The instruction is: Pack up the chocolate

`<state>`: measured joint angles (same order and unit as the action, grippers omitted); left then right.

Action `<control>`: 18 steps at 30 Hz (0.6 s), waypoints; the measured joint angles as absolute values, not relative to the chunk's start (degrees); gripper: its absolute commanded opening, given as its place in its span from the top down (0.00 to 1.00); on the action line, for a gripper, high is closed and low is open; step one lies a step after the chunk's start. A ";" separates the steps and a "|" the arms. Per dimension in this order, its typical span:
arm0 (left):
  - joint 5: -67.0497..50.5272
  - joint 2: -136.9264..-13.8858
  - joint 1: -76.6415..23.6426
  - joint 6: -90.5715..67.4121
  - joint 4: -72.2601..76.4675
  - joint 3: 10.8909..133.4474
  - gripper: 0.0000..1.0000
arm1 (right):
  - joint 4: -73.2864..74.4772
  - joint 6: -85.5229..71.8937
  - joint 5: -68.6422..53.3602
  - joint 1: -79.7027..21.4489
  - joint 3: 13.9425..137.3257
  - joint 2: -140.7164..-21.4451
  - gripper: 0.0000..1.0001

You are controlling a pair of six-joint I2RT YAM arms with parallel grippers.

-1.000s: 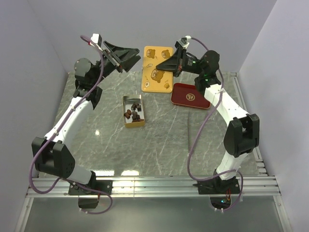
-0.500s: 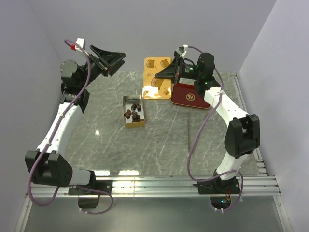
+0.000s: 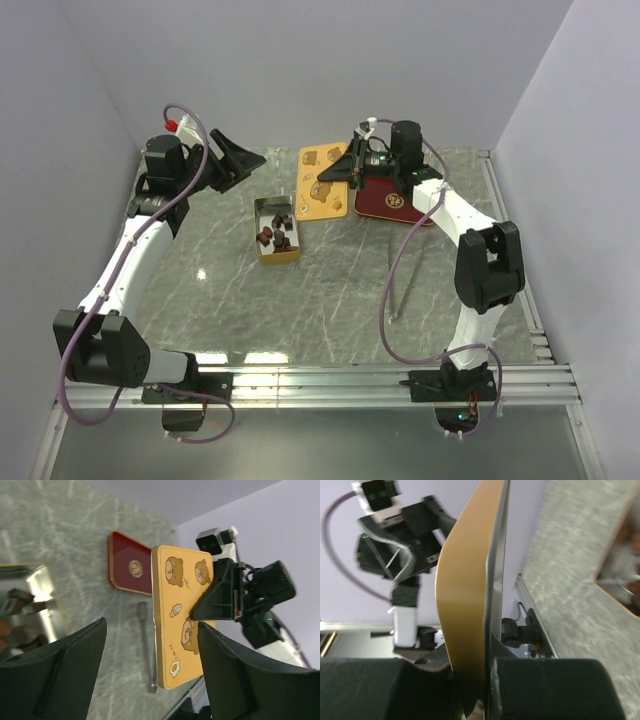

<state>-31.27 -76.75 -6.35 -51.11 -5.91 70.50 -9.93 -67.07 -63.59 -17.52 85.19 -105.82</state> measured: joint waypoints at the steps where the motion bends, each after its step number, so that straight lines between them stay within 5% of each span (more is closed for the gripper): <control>1: -30.70 -77.17 -6.35 -49.71 -7.20 70.50 0.21 | -7.75 -65.56 -63.07 -17.67 85.21 -106.26 0.84; 18: -29.12 -83.09 -6.35 -41.10 -12.14 67.72 0.22 | 16.34 -44.97 -57.54 -22.94 92.31 -118.02 0.85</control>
<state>-29.12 -83.09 -6.35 -41.10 -12.14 67.72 16.34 -44.97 -57.54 -22.94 92.31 -118.02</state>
